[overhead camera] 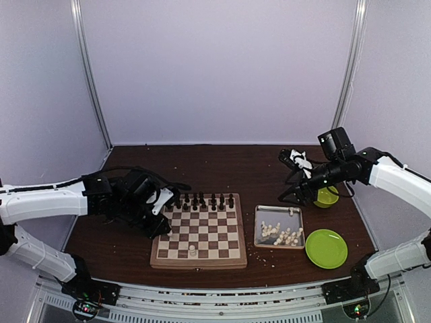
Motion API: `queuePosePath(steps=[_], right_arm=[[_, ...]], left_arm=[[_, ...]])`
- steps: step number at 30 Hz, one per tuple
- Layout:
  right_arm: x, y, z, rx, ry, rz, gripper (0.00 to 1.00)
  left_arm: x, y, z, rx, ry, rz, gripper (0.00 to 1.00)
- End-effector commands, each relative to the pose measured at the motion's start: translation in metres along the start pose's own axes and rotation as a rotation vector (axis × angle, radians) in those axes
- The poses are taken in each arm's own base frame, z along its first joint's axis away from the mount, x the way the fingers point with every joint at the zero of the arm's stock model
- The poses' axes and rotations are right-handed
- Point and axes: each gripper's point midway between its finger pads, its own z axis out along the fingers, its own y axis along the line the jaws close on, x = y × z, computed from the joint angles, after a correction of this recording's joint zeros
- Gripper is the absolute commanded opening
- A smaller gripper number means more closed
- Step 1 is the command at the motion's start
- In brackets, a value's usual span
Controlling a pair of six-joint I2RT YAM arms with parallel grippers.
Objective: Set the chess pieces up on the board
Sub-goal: Place the knight at b1.
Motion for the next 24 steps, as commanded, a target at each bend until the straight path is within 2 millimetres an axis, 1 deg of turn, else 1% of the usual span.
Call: queuePosePath(steps=[1, 4, 6, 8, 16, 24], right_arm=[[0.005, -0.004, 0.000, 0.021, 0.022, -0.003, 0.74], [0.005, -0.004, 0.000, 0.022, 0.023, -0.002, 0.74], [0.006, -0.005, 0.001, 0.027, 0.025, -0.001, 0.75], [0.007, -0.005, 0.001, 0.028, 0.029, 0.000, 0.75], [0.008, -0.005, 0.002, 0.025, 0.035, 0.001, 0.75], [0.009, -0.006, 0.003, 0.022, 0.039, 0.003, 0.75]], left_arm=[[0.001, -0.012, 0.008, 0.030, -0.013, 0.065, 0.03], [0.009, -0.019, 0.017, 0.057, 0.022, 0.089, 0.03], [0.012, -0.028, 0.020, 0.098, 0.024, 0.109, 0.03], [0.014, -0.032, 0.023, 0.117, 0.030, 0.113, 0.03], [0.032, -0.030, 0.035, 0.114, 0.097, 0.123, 0.02], [0.045, -0.026, 0.040, 0.095, 0.144, 0.131, 0.02]])
